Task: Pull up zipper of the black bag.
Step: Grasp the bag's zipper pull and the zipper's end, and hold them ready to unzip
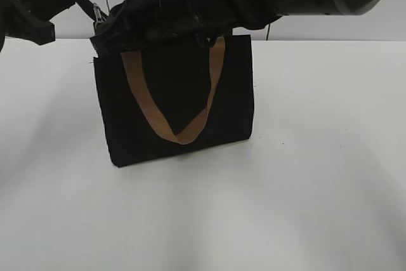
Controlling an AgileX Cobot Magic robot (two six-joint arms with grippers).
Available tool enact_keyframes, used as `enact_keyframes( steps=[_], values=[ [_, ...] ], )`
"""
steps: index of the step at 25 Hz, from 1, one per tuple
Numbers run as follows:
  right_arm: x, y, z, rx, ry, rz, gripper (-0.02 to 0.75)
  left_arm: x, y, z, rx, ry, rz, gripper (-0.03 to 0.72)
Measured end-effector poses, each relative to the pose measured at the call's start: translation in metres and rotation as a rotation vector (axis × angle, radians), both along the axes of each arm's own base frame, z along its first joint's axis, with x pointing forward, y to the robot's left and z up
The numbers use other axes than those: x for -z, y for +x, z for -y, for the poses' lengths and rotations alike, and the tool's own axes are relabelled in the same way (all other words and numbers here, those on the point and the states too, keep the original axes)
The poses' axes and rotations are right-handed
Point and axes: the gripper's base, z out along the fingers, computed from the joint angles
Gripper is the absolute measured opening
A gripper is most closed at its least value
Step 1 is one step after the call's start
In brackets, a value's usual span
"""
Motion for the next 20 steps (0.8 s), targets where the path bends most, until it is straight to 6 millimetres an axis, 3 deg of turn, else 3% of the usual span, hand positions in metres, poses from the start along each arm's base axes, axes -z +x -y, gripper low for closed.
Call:
enact_keyframes(
  steps=[15, 20],
  values=[
    [-0.009, 0.016, 0.043, 0.074, -0.038, -0.144, -0.015, 0.0, -0.001, 0.001, 0.009, 0.004, 0.003, 0.021],
    [-0.009, 0.021, 0.052, 0.099, -0.052, -0.171, -0.015, -0.01, -0.006, 0.0, 0.009, 0.006, 0.036, 0.021]
  ],
)
